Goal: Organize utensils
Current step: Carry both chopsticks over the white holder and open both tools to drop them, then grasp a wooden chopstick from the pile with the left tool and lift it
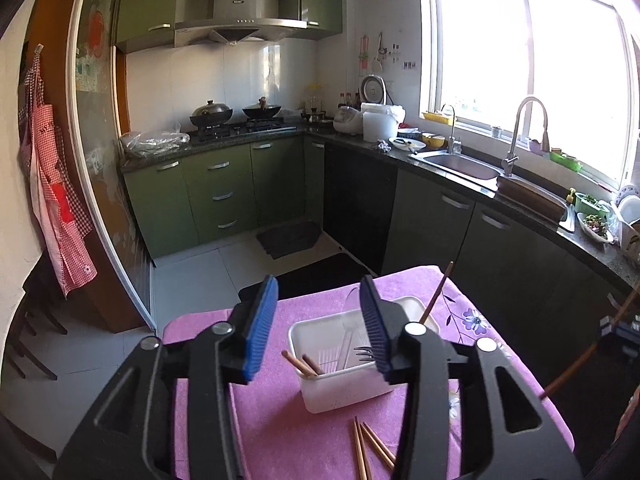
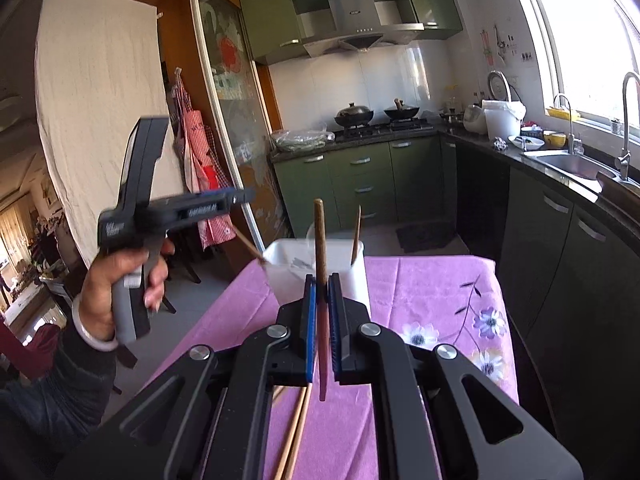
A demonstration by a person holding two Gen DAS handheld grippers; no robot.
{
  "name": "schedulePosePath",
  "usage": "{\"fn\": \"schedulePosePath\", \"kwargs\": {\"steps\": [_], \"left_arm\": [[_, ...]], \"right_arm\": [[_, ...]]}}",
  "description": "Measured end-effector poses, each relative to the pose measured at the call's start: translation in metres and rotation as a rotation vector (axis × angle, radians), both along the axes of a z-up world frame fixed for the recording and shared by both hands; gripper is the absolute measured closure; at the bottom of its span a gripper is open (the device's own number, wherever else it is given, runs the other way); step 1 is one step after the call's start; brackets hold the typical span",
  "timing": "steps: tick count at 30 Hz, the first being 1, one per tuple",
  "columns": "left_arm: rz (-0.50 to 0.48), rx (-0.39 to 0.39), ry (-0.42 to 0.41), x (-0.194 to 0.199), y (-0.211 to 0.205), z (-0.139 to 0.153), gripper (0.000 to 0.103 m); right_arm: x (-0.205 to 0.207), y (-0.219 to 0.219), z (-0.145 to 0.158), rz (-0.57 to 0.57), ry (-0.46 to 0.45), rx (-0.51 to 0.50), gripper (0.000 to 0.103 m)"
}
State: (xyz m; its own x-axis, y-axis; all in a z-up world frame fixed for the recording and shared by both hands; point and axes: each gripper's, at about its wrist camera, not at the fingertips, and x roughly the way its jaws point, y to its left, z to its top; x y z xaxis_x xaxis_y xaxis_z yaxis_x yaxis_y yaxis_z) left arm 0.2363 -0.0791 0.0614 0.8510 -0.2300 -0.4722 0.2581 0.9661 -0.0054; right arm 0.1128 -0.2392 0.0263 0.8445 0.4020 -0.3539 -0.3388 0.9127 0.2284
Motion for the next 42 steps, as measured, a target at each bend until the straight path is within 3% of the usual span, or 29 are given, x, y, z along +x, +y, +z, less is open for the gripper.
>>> {"fn": "schedulePosePath", "kwargs": {"steps": [5, 7, 10, 15, 21, 23, 24, 27, 31, 37, 42], "left_arm": [[0.028, 0.014, -0.098, -0.057, 0.012, 0.010, 0.020], [0.054, 0.021, -0.120, -0.078, 0.019, 0.007, 0.013], [0.055, 0.027, -0.110, -0.101, 0.027, -0.003, 0.013], [0.056, 0.039, -0.082, -0.125, 0.035, -0.025, 0.013], [0.023, 0.067, 0.036, -0.120, 0.029, -0.059, 0.013], [0.014, 0.079, 0.069, -0.115, 0.025, -0.067, 0.013], [0.011, 0.084, 0.085, -0.113, 0.023, -0.072, 0.013], [-0.009, 0.092, 0.140, -0.103, 0.017, -0.082, 0.013], [-0.035, 0.099, 0.233, -0.089, 0.007, -0.104, 0.013], [-0.059, 0.079, 0.389, -0.061, -0.008, -0.142, 0.016], [-0.074, 0.068, 0.524, -0.037, -0.018, -0.175, 0.036]], "right_arm": [[0.027, 0.005, 0.053, -0.038, -0.130, 0.064, 0.096], [0.044, 0.011, 0.063, -0.059, -0.150, 0.068, 0.096], [0.077, 0.022, 0.067, -0.093, -0.137, 0.041, 0.096], [0.120, 0.047, 0.043, -0.128, -0.056, -0.047, 0.096], [0.153, 0.059, 0.003, -0.104, 0.056, -0.083, 0.095], [0.154, 0.058, -0.001, -0.098, 0.060, -0.088, 0.086], [0.150, 0.058, 0.000, -0.096, 0.053, -0.088, 0.081], [0.126, 0.051, 0.004, -0.091, 0.018, -0.079, 0.081], [0.077, 0.042, -0.002, -0.078, -0.004, -0.110, 0.071], [0.027, 0.028, -0.073, -0.097, 0.147, -0.208, 0.070], [0.019, 0.010, -0.131, -0.097, 0.295, -0.185, 0.066]]}}
